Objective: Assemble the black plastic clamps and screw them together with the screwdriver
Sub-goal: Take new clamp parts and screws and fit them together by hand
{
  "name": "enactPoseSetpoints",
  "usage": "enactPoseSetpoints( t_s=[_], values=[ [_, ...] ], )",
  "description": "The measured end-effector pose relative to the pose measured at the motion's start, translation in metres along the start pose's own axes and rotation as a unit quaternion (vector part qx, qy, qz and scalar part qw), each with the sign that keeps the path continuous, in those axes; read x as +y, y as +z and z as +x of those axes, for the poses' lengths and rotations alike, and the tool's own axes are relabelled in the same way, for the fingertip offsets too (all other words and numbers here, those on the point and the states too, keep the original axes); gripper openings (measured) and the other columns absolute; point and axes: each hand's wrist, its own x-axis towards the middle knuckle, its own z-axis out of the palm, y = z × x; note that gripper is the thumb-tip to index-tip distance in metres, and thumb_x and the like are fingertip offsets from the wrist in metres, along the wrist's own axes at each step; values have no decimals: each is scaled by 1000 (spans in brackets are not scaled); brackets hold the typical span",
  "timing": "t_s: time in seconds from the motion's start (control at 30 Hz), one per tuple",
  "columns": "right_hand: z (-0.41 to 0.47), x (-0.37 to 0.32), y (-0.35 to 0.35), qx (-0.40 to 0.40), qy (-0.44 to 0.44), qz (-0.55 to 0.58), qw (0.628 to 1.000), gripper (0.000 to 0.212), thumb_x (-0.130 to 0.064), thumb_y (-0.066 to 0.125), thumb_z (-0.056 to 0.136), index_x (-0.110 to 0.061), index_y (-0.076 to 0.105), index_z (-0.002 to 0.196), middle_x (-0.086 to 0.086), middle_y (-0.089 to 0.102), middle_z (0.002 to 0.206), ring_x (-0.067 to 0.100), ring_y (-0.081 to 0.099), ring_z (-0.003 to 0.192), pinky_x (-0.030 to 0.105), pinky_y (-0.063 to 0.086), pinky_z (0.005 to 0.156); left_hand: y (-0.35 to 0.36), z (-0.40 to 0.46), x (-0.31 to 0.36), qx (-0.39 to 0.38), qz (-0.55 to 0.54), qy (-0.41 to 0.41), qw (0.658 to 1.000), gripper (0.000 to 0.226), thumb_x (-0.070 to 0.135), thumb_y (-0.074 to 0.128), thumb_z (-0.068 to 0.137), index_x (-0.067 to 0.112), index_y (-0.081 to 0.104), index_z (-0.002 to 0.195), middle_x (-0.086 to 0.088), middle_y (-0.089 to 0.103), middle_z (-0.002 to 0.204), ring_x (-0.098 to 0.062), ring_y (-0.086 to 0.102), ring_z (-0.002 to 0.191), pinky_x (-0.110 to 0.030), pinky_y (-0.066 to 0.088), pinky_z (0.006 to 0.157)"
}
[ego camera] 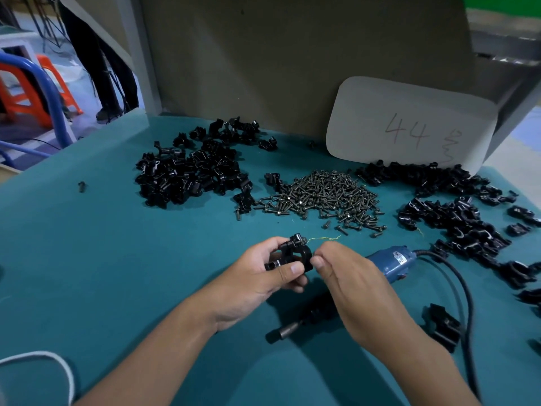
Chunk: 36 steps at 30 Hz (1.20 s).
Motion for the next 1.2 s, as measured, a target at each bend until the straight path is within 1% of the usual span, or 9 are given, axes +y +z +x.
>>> enactPoseSetpoints(
  t_s=[0.1, 0.17, 0.27, 0.37, 0.5, 0.6, 0.7, 0.87, 1.2],
  values=[
    [0, -2, -3, 34, -66, -62, 995, 33, -32, 32, 109, -16, 49, 85, -8, 43, 80, 19, 41, 77, 39, 40, 66, 0, -1, 2, -15, -56, -24, 998, 36, 12, 64, 89, -2, 58, 122, -9, 66, 106, -18, 65, 88, -28, 55, 82],
    [1, 1, -3, 44, -92, -91, 991, 27, -26, 38, 109, -15, 55, 92, -6, 47, 85, 21, 43, 78, 40, 42, 67, -2, -2, 4, -9, -96, -41, 995, 40, 9, 63, 89, -7, 57, 125, -13, 66, 107, -19, 65, 85, -28, 57, 79],
    [2, 6, 2, 8, -65, 3, 998, 14, -32, 42, 107, -27, 54, 105, -15, 48, 96, 14, 49, 91, 37, 45, 77, -5, -2, 5, 13, -104, -42, 994, 44, 5, 63, 88, -9, 54, 128, -16, 66, 109, -20, 65, 87, -29, 58, 80],
    [2, 8, 7, 9, -24, 69, 997, 12, -40, 46, 102, -33, 55, 105, -19, 49, 97, 4, 51, 93, 23, 42, 80, -5, -2, 6, 17, -91, -42, 995, 42, 4, 65, 89, -7, 55, 128, -14, 68, 107, -19, 66, 89, -29, 58, 84],
    [2, 5, 6, 86, -9, 110, 990, 10, -29, 65, 95, -29, 65, 105, -23, 61, 91, -4, 57, 88, 4, 36, 76, -5, -3, 6, 9, -113, -35, 993, 45, 2, 65, 88, -7, 54, 130, -16, 66, 110, -19, 66, 89, -28, 57, 82],
    [2, 3, 4, 115, -18, 129, 985, 12, -19, 73, 90, -24, 69, 100, -26, 66, 87, -11, 60, 81, -1, 37, 72, -3, -2, 6, 7, -115, -35, 993, 45, 0, 63, 88, -8, 53, 131, -18, 63, 114, -20, 66, 90, -28, 57, 84],
    [2, 3, 3, 132, -40, 122, 983, 11, -11, 74, 89, -19, 73, 97, -24, 68, 86, -17, 57, 71, -3, 36, 68, -3, -3, 5, 16, -106, -37, 994, 45, 0, 64, 87, -8, 53, 130, -16, 64, 112, -19, 67, 90, -26, 57, 84],
    [1, 4, 6, 140, -36, 125, 982, 10, -10, 75, 89, -17, 73, 95, -19, 69, 83, -16, 56, 68, -2, 36, 65, -6, -4, 7, 21, -83, -42, 995, 42, -1, 66, 86, -4, 57, 127, -8, 71, 101, -17, 69, 91, -21, 56, 82],
    [1, 2, 8, 149, -30, 124, 981, 9, -14, 74, 89, -20, 72, 95, -26, 66, 83, -12, 60, 75, 0, 38, 67, -9, -4, 5, 12, -53, -37, 998, 45, -2, 65, 89, 1, 55, 132, -13, 69, 108, -21, 65, 99, -26, 54, 90]
  ],
)
